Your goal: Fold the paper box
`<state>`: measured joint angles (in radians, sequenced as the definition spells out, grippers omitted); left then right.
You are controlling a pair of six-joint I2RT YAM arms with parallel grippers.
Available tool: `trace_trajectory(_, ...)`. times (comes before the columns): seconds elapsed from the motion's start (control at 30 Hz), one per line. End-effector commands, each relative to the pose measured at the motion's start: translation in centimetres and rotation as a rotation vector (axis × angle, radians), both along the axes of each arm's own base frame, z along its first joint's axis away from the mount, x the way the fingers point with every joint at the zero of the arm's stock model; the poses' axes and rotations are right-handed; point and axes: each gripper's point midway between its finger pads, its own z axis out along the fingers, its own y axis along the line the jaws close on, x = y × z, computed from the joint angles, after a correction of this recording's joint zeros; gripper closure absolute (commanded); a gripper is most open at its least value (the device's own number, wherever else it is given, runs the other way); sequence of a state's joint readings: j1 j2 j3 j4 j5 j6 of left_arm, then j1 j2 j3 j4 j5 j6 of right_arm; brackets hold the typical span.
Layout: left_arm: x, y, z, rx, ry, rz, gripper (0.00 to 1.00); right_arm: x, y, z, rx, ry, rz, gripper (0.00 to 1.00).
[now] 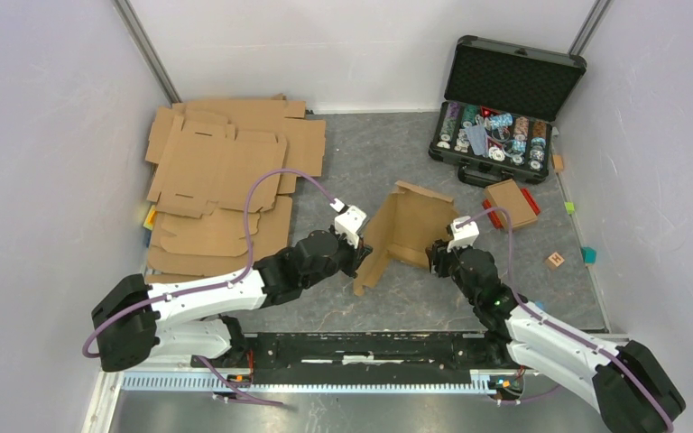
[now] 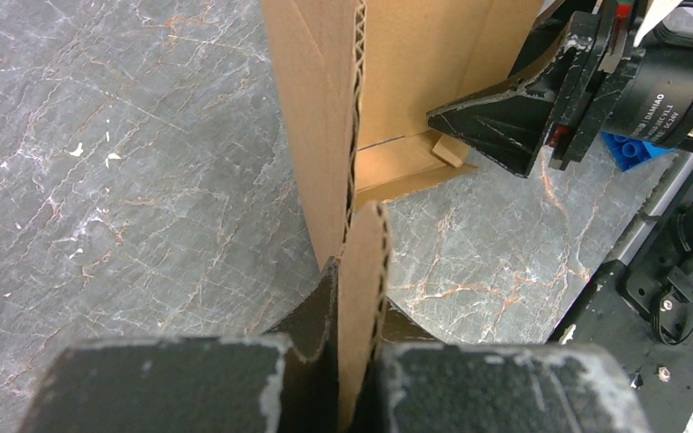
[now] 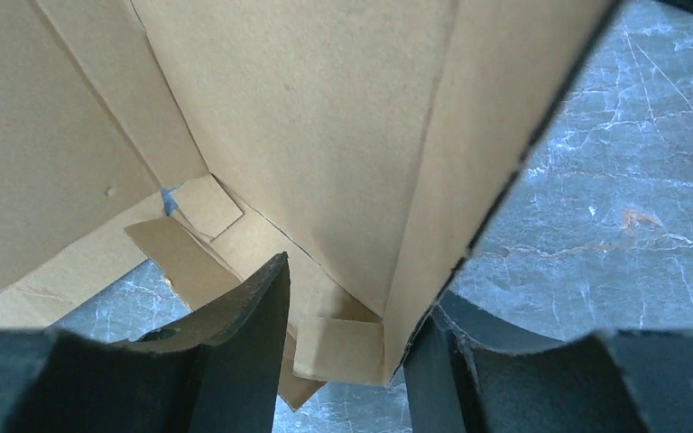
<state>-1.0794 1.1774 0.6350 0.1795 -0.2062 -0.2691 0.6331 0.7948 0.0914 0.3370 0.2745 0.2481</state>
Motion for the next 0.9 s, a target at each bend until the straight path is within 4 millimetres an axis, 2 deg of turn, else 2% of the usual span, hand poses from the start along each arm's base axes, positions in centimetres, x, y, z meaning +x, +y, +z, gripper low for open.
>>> trace_trajectory(0.0, -0.9, -0.6, 0.1, -0.01, 0.047, -0.018, 0.96, 0.5, 1.2, 2.3, 0.057, -0.088, 0.04, 0.49)
trace_trajectory(0.2, -0.9, -0.5, 0.1, -0.009, 0.047, -0.016, 0.96, 0.0, 2.3, 2.3, 0.119, -0.084, 0.087, 0.51)
trace_trajectory(0.4, -0.9, -0.7, 0.0, -0.011, 0.053, -0.018, 0.96, -0.2, 2.2, 1.9, 0.173, -0.085, 0.07, 0.56)
trace_trajectory(0.5, -1.1, -0.8, -0.1, -0.014, 0.055, -0.022, 0.96, 0.0, 1.9, 1.4, 0.141, -0.06, 0.047, 0.56)
trace_trajectory(0.67, -1.3, -1.3, 0.1, -0.02, 0.057, -0.033, 0.96, 0.5, 0.7, 0.0, 0.075, 0.01, -0.032, 0.48)
trace_trajectory(0.77, -1.3, -1.4, 0.0, -0.018, 0.055, -0.031, 0.96, 0.2, 1.7, 0.8, 0.172, -0.018, -0.001, 0.45)
trace_trajectory(0.87, -1.3, -1.5, 0.0, -0.022, 0.057, -0.029, 0.97, 0.1, 1.9, 1.3, 0.228, -0.045, -0.002, 0.41)
